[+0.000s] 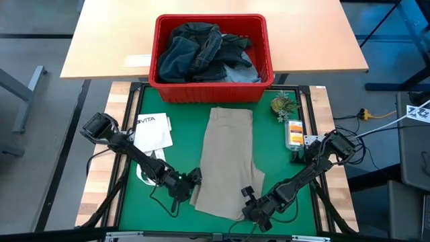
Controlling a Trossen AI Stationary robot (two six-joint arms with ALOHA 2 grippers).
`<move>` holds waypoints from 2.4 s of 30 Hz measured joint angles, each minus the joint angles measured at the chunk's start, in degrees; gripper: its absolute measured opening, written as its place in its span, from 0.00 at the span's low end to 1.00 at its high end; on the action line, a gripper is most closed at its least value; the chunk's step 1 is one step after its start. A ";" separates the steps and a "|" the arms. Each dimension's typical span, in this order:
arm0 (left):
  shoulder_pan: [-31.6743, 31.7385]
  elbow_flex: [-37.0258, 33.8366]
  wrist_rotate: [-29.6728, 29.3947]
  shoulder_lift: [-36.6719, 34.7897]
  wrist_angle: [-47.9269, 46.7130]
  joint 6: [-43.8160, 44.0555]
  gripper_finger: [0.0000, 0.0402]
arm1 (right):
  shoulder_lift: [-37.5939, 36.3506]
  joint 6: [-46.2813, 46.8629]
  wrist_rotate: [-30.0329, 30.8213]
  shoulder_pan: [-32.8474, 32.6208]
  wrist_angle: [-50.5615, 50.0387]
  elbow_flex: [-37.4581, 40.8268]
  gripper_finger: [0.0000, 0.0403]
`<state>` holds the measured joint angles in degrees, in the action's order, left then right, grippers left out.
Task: Fold Laundry from Bin
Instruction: Fold the gray shorts
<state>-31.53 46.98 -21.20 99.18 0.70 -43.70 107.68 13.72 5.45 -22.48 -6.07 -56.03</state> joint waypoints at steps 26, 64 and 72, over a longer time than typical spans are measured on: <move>-7.25 0.00 -7.06 0.00 2.10 10.19 0.41 | 0.00 0.13 0.04 0.00 0.00 -0.02 0.10; -0.24 0.04 8.73 0.57 6.00 17.69 0.01 | -0.46 0.08 -0.15 0.00 -2.34 -4.01 0.02; -0.24 0.04 8.46 -1.33 5.71 25.23 0.00 | -0.55 -1.46 1.05 0.00 -17.15 -12.35 0.02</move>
<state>-31.77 47.03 -12.74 97.85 6.41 -18.47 107.13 12.26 6.50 -22.48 -23.21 -68.38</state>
